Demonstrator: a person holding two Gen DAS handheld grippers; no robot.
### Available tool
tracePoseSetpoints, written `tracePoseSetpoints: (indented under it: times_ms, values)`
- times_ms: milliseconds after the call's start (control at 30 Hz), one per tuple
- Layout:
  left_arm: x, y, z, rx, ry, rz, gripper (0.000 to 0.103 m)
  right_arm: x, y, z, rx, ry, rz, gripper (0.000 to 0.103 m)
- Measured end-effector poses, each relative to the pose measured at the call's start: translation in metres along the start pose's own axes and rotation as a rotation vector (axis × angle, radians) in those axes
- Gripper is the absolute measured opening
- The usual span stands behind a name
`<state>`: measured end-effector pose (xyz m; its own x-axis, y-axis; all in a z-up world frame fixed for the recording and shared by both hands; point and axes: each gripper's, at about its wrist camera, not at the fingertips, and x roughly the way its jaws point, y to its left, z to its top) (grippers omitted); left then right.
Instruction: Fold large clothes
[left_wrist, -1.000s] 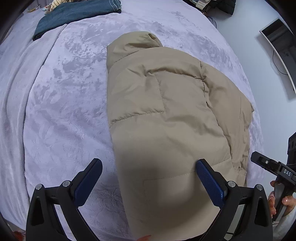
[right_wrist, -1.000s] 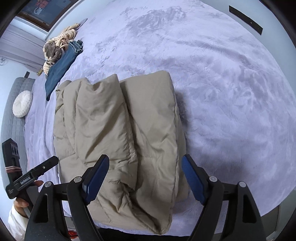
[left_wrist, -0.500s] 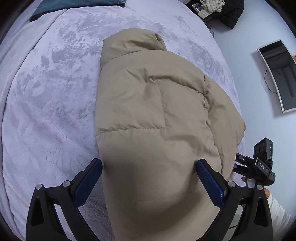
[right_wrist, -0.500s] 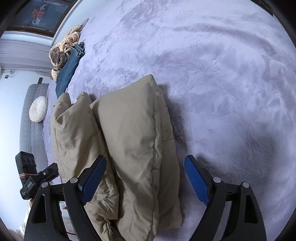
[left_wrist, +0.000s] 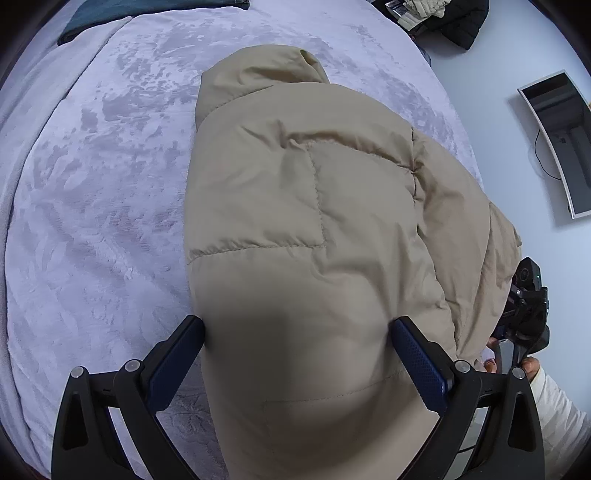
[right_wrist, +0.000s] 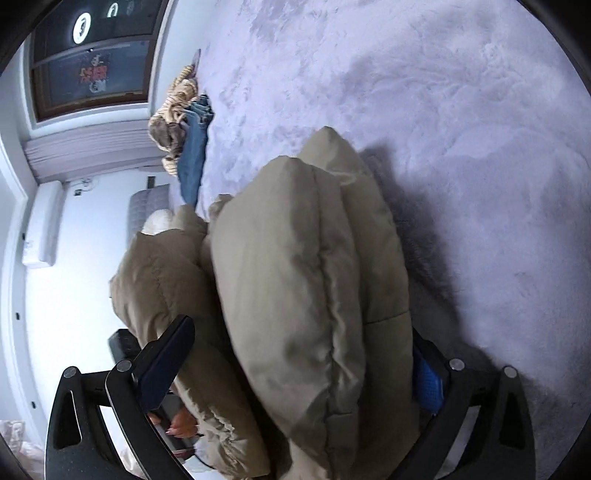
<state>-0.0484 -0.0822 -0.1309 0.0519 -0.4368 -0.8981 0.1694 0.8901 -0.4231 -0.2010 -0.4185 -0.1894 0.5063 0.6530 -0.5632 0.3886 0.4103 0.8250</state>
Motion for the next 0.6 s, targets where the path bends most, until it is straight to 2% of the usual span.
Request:
tracePoseSetpoints:
  times_ms: [67, 200, 267, 333, 467, 600]
  values:
    - [0.0, 0.0, 0.001, 0.0, -0.004, 0.012, 0.102, -0.002, 0.008, 0.0, -0.036, 0.019, -0.006, 0.103]
    - [-0.013, -0.004, 0.006, 0.063, -0.068, 0.062, 0.102, 0.004, 0.037, -0.004, -0.19, 0.08, -0.106, 0.103]
    - [-0.02, 0.001, 0.013, 0.082, -0.094, 0.06, 0.102, 0.008, 0.046, -0.006, -0.244, 0.113, -0.139, 0.103]
    - [-0.023, 0.012, 0.021, 0.07, -0.094, 0.022, 0.102, 0.01, 0.052, -0.007, -0.268, 0.142, -0.151, 0.103]
    - [-0.011, 0.039, 0.024, -0.004, -0.036, -0.075, 0.102, 0.009, 0.059, -0.009, -0.299, 0.192, -0.159, 0.103]
    - [0.001, 0.037, 0.023, 0.0, -0.017, -0.088, 0.102, 0.021, 0.078, -0.011, -0.321, 0.244, -0.18, 0.103]
